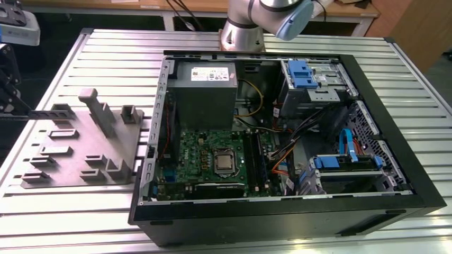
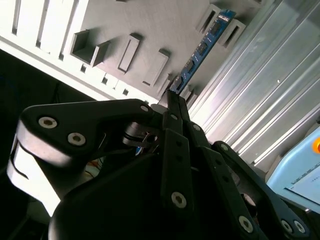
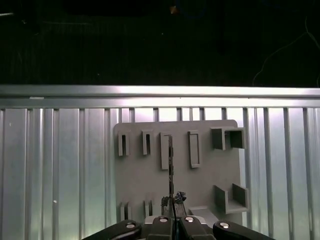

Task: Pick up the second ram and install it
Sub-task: 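Pick up the second ram and move it above second insertion slot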

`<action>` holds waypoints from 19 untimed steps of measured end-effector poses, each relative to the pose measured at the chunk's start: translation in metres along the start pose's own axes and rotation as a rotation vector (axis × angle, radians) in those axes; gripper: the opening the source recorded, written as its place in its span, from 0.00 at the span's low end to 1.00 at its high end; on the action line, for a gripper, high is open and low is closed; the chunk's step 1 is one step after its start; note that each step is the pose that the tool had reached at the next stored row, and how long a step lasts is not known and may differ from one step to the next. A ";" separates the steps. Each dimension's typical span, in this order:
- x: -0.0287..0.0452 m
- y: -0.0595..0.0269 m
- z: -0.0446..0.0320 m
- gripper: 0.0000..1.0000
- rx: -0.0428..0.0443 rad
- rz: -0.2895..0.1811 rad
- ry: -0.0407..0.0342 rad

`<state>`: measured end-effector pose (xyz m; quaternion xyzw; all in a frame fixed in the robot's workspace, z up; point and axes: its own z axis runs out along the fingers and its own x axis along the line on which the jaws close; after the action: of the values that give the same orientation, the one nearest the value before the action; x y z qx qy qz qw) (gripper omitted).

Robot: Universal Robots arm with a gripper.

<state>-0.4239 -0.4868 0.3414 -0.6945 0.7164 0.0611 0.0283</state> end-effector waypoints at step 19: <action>-0.0060 0.0023 -0.0472 0.11 -0.0006 0.002 -0.0347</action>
<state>-0.4239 -0.4868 0.3890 -0.6925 0.7165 0.0733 0.0405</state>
